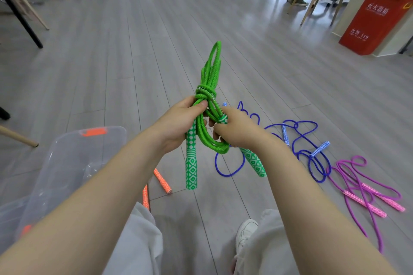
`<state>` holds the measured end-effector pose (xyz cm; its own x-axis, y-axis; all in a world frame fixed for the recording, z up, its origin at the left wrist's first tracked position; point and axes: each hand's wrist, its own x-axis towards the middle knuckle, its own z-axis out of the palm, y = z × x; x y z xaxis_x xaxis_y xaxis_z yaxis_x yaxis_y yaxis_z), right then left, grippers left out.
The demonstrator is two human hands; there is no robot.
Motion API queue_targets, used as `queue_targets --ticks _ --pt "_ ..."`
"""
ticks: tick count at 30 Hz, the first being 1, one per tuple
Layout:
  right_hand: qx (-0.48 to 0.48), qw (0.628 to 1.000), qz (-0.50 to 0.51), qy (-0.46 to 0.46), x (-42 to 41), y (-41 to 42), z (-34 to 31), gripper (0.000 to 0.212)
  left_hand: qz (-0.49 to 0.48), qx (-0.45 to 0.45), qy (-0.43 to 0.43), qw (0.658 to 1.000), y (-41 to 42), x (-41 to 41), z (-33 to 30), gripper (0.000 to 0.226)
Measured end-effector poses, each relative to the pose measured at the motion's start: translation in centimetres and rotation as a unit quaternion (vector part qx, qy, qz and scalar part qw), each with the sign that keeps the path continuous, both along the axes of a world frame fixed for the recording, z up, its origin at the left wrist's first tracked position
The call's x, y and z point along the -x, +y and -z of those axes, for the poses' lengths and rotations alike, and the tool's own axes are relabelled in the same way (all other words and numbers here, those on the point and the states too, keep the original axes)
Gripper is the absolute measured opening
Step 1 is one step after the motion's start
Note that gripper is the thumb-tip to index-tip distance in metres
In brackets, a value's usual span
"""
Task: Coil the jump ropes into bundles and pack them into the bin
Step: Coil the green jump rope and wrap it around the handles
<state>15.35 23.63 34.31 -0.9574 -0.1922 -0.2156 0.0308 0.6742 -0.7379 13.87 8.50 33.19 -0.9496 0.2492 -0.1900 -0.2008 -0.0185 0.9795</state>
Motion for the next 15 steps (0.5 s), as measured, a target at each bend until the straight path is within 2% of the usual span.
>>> queue_targets --ticks 4,9,15 --pt "-0.036 0.999 -0.01 0.019 0.0 0.52 0.34 0.023 0.016 -0.016 -0.023 0.999 0.0 -0.01 0.21 0.018" --pt "-0.02 0.999 -0.003 0.047 0.26 0.72 0.37 0.023 0.0 -0.086 -0.041 0.995 0.15 0.22 -0.14 0.018" --pt "-0.044 0.998 -0.023 0.042 0.37 1.1 0.45 0.018 -0.009 -0.05 -0.058 0.997 -0.15 0.55 0.15 0.022"
